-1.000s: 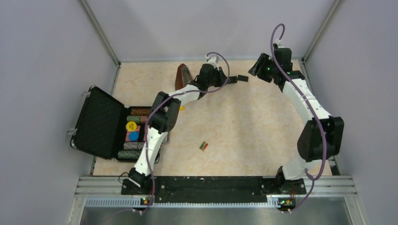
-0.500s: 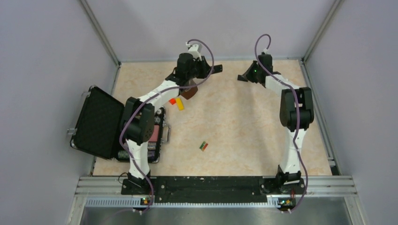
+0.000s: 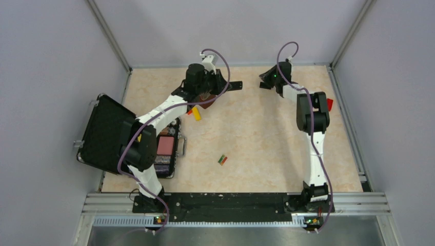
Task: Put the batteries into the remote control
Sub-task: Move the battery cover to the center of the board.
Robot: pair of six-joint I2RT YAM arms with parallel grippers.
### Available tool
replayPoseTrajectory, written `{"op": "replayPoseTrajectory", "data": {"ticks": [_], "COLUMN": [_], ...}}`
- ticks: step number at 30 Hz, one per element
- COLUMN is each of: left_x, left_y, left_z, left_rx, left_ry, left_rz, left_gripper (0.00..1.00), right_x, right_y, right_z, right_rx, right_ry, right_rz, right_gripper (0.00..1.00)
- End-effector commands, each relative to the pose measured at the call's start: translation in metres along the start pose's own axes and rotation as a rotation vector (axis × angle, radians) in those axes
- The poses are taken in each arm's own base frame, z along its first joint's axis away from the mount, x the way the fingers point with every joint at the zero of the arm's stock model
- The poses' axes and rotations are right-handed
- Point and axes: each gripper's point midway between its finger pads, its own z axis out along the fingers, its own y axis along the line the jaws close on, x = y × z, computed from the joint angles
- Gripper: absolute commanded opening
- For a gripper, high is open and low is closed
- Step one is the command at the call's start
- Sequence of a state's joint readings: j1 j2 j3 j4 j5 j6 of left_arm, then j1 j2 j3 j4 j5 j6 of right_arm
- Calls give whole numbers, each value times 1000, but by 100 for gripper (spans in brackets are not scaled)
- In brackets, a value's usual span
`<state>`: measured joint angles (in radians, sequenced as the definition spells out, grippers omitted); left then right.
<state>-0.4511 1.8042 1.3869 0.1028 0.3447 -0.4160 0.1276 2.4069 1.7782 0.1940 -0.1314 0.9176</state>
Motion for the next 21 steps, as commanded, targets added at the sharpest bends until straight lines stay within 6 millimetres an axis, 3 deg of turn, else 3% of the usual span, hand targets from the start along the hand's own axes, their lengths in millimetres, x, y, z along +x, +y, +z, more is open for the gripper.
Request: {"op": "replayPoseTrajectory", "data": {"ticks": [1, 6, 13, 18, 21], "left_x": [-40, -48, -54, -56, -53], "left_y": [-28, -29, -35, -38, -38], "left_z": [-29, -40, -55, -75, -85], "left_rx": [49, 25, 22, 0, -16], "left_ry": [-92, -112, -136, -169, -174], "left_rz": [61, 79, 75, 56, 44], "left_gripper": [0, 0, 0, 0, 0], "right_x": [-18, -13, 10, 38, 52], "right_y": [8, -8, -63, -96, -100], "right_z": [10, 5, -24, -61, -79], "right_rx": [-26, 70, 327, 451, 447], "right_ry": [-57, -42, 31, 91, 107], "right_rz": [86, 100, 61, 80, 89], "right_gripper": [20, 20, 21, 21, 21]}}
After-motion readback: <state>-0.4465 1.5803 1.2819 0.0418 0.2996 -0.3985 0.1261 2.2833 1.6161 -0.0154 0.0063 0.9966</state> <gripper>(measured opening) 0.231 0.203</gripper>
